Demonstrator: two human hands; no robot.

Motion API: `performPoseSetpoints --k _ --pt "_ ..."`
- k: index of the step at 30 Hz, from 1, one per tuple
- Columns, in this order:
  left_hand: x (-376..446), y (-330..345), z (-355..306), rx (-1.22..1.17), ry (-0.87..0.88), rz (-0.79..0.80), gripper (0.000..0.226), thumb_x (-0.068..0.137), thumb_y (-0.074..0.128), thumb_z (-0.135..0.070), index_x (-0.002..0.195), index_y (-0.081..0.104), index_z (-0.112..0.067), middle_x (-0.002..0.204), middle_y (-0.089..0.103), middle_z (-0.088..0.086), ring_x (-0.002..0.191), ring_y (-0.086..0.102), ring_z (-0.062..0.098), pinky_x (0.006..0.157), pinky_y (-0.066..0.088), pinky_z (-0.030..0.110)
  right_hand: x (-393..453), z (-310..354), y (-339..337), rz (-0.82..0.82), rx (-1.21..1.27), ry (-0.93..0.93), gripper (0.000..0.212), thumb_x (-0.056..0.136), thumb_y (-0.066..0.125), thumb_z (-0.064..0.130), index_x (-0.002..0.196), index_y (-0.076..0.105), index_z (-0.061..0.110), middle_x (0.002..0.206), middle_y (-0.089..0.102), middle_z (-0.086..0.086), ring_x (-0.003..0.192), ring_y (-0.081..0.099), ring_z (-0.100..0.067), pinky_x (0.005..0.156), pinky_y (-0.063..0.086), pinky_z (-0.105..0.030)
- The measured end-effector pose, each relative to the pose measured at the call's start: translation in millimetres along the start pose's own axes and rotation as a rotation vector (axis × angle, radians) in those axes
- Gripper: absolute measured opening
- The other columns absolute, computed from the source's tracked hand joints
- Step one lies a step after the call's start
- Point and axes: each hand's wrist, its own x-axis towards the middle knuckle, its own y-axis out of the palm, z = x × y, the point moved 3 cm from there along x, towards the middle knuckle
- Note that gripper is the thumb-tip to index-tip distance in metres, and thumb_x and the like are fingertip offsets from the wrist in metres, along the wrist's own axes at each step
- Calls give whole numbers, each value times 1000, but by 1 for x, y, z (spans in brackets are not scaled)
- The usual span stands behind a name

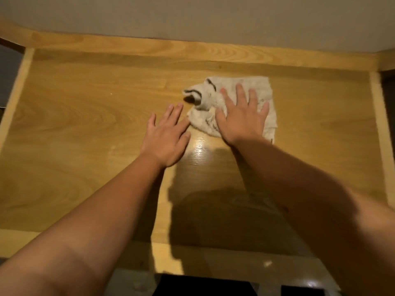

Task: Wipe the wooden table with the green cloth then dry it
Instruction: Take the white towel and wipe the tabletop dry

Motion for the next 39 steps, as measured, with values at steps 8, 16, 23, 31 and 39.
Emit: performPoseSetpoints --k 8,16,23,31,39 --pt "-2 -7 -10 -14 -81 -9 56 99 35 -53 150 35 -33 167 17 2 153 9 22 117 7 62 -237 -46 33 20 7 -64 62 96 27 62 154 24 40 163 23 -5 147 21 -36 107 21 -69" --pt "25 10 -107 -4 -84 26 73 95 17 -66 158 13 -30 168 1 7 154 -3 29 119 4 60 -287 -66 31 62 -7 -75 69 94 31 68 155 19 41 165 19 -3 150 18 -36 107 21 -73" --pt "29 19 -102 25 -89 2 73 94 12 -67 159 5 -33 168 -4 5 154 -6 26 119 2 59 -192 -74 16 -20 -12 -13 64 91 34 68 150 32 42 162 28 -4 147 24 -35 106 22 -70" --pt "32 23 -103 4 -113 -23 72 92 22 -65 156 11 -36 168 -3 4 154 -5 24 120 3 58 -20 -82 -6 -36 -10 71 66 89 21 69 152 15 50 166 13 3 152 8 -29 110 5 -70" --pt "30 24 -103 -7 -99 -65 73 94 29 -65 157 13 -32 168 3 7 154 -2 27 119 5 60 102 -78 -29 -49 -21 75 73 85 14 72 153 14 46 166 12 0 152 5 -33 107 5 -73"
